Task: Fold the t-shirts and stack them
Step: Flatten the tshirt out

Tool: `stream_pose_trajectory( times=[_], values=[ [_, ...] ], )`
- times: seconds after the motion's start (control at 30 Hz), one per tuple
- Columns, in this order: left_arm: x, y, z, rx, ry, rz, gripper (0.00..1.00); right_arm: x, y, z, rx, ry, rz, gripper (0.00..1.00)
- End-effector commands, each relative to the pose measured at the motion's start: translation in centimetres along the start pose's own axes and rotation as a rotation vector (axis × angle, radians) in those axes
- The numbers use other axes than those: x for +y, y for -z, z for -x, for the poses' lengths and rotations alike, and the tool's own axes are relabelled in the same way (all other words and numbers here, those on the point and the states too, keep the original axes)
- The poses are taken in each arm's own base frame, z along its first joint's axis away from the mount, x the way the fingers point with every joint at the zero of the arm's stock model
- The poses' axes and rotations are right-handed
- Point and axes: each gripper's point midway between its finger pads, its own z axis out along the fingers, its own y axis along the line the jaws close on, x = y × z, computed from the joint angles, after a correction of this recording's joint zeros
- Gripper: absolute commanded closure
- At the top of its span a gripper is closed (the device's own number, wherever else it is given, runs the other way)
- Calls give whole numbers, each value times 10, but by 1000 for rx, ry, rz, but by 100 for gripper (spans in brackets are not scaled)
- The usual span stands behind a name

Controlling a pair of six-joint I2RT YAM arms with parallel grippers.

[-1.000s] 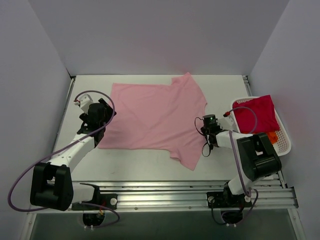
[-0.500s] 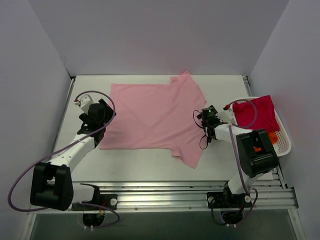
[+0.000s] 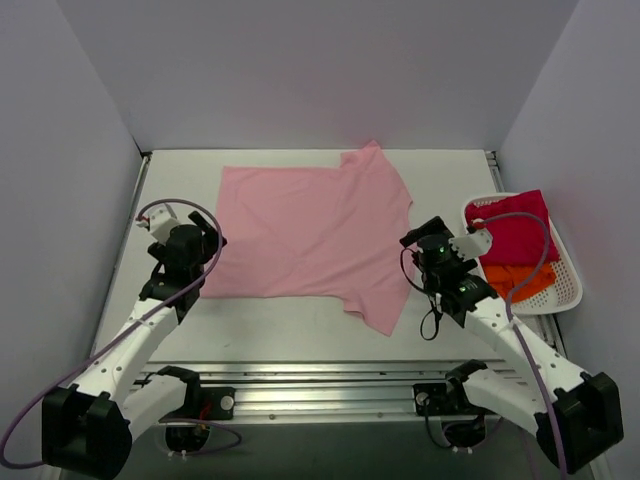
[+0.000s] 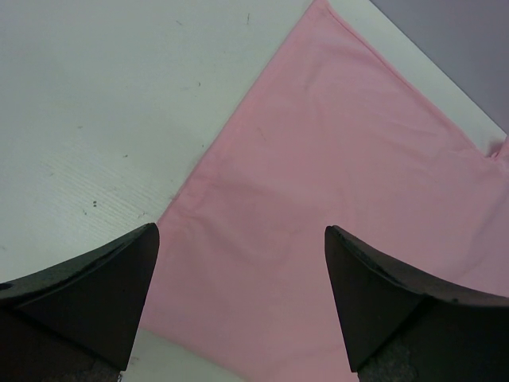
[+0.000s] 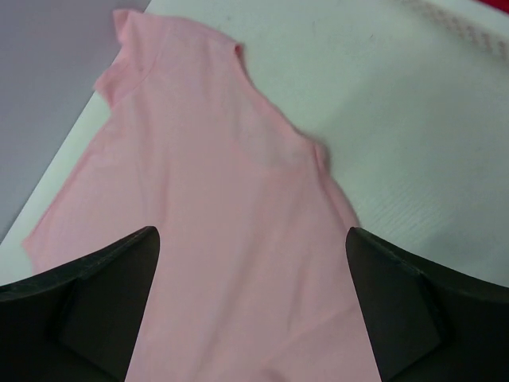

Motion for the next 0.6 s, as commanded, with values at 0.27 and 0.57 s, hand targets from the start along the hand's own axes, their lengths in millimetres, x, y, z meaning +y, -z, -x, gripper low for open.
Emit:
stream_pose_trajectory(
  times=[0.27,0.57],
  values=[
    [33,34,-39,84,-25,30,6,-82,61,-111,442,102,56,3],
    [37,33,-50,109,-36,36,6,-94,68,-157,573,113,61,6]
  ],
)
